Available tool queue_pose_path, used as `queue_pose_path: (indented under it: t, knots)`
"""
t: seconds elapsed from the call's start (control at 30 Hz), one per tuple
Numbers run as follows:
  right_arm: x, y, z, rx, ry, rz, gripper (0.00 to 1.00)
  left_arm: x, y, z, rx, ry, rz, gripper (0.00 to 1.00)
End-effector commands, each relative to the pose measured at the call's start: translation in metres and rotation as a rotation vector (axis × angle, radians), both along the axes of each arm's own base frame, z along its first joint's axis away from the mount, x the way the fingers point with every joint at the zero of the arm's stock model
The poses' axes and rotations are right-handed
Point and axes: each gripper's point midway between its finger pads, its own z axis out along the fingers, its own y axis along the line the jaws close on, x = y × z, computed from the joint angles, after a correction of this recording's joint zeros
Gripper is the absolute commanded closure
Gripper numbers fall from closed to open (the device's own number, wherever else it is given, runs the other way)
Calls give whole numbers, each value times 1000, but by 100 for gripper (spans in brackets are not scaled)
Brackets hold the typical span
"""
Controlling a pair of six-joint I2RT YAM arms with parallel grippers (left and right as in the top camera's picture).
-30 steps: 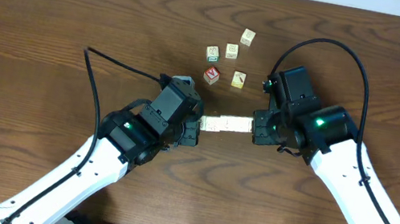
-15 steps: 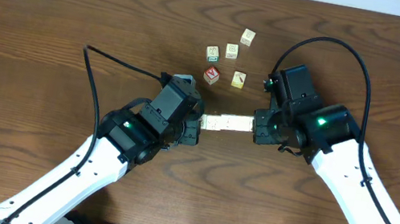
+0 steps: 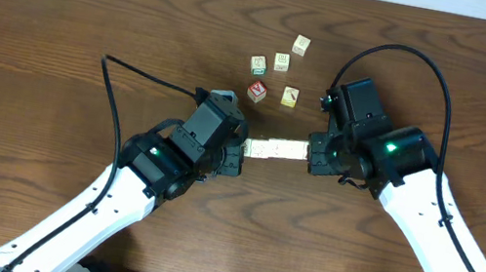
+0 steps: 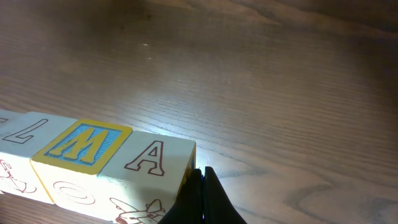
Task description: Lift 5 blocks
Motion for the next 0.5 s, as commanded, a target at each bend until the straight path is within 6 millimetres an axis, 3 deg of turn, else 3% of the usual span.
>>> queue_pose_path:
  t: [0.0,0.47]
  knots:
    - [-46,82,22,319,137,244,99,-11,-63,80,-280,-84,-204,93]
    - [-46,82,22,320,138,244,99,-12,-63,79,-277,-81,-205,93]
